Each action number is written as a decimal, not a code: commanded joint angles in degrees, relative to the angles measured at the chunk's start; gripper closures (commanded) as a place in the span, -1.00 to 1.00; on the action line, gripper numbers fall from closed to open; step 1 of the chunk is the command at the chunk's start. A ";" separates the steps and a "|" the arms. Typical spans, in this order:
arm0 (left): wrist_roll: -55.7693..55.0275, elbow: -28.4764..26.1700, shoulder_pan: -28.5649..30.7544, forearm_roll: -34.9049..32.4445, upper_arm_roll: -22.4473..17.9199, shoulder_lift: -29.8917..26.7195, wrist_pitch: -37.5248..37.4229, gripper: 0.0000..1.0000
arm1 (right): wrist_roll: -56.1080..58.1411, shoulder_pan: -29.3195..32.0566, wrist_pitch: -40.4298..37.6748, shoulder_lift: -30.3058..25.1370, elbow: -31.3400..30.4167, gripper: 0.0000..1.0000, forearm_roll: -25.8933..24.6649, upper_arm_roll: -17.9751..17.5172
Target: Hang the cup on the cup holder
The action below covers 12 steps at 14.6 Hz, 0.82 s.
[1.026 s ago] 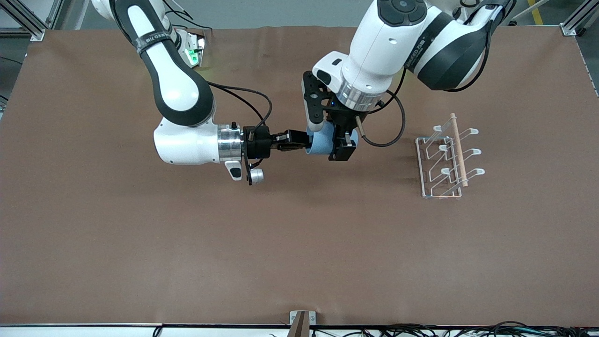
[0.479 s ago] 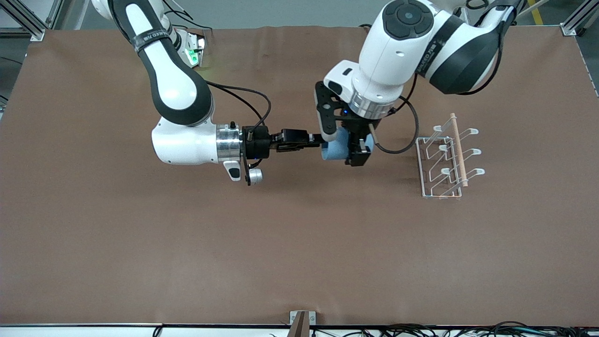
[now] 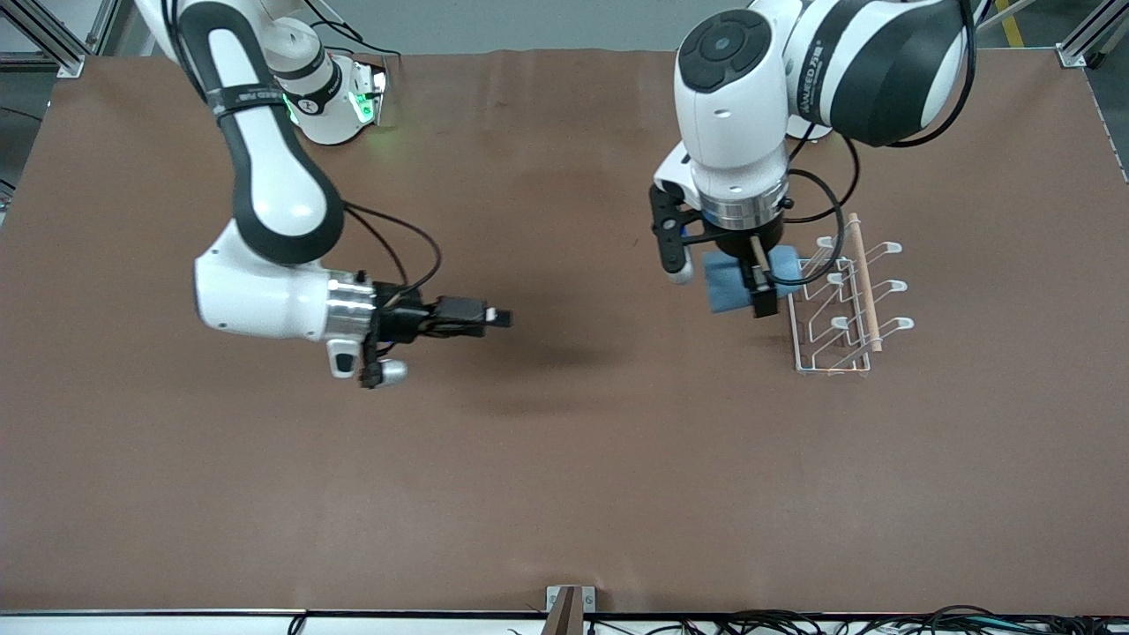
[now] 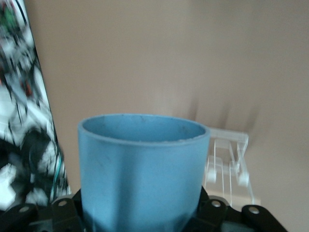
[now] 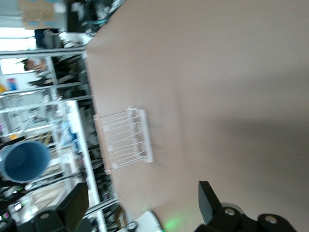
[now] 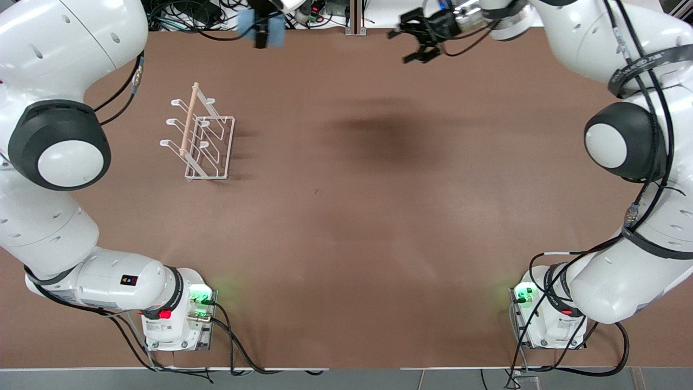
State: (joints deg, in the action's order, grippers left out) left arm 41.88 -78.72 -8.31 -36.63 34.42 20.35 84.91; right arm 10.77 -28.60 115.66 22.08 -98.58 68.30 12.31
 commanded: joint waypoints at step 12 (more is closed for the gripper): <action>1.62 -21.91 5.15 -30.95 -0.05 -3.31 -9.23 0.18 | 0.22 6.88 -17.37 -13.46 2.65 -1.00 -49.39 17.48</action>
State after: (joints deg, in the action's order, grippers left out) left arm 43.35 -97.86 -3.41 -64.28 34.18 17.48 77.25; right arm 11.52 -23.70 103.41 8.73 -102.53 23.08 30.22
